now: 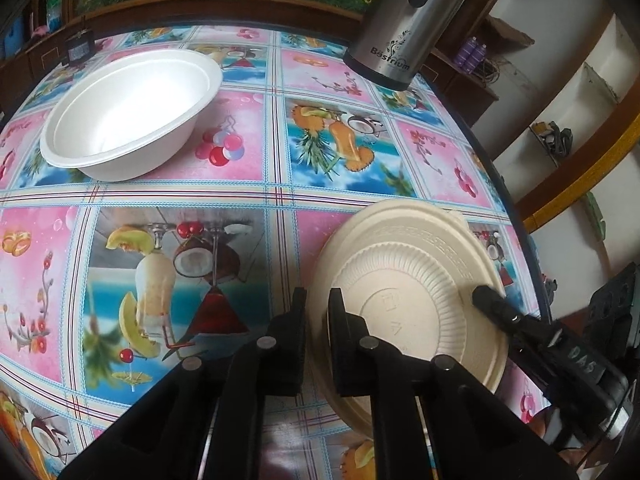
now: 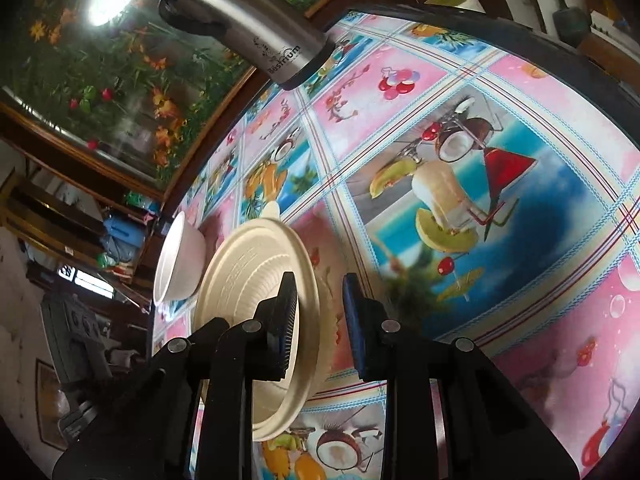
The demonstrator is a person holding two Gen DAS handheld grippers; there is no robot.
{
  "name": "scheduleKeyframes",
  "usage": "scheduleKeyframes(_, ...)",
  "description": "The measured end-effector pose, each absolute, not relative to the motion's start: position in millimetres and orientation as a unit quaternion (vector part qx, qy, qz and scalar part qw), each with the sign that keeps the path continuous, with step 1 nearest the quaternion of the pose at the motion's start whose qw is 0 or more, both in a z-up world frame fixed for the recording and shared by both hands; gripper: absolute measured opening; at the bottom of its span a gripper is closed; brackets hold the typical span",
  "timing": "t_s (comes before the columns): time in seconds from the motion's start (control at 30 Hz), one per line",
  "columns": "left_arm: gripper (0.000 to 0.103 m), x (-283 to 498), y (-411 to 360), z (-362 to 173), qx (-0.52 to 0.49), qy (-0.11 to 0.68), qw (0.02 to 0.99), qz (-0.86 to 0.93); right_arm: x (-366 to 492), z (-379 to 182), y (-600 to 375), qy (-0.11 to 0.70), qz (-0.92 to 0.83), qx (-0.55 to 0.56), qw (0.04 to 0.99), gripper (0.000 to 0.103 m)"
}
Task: Organize plates and bowls
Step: 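Carry the beige bowl onto the white plate on the stack with both grippers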
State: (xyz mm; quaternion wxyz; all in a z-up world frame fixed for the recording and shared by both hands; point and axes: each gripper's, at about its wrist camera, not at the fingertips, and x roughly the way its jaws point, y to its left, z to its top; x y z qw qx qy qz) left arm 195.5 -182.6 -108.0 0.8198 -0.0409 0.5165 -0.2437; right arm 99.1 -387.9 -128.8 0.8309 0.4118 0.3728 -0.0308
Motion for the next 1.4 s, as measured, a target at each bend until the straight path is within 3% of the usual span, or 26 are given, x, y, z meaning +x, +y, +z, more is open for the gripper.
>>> scheduleKeyframes(0.1, 0.008, 195, -183, -108, -0.038, 0.516, 0.821, -0.242, 100, -124, -381, 0.376, -0.035, 0.386, 0.842, 0.008)
scheduleKeyframes(0.67, 0.009, 180, -158, -102, -0.054, 0.515, 0.823, -0.233, 89, -112, -356, 0.360, -0.042, 0.344, 0.866, 0.008)
scheduleKeyframes(0.93, 0.009, 142, -101, -89, -0.042, 0.510, 0.838, -0.187, 74, -111, -310, 0.366, 0.001, 0.356, 0.860, 0.009)
scheduleKeyframes(1.4, 0.010, 67, 32, -47, -0.067, 0.461, 0.879, -0.100, 53, -61, -180, 0.359, 0.120, 0.290, 0.879, 0.009)
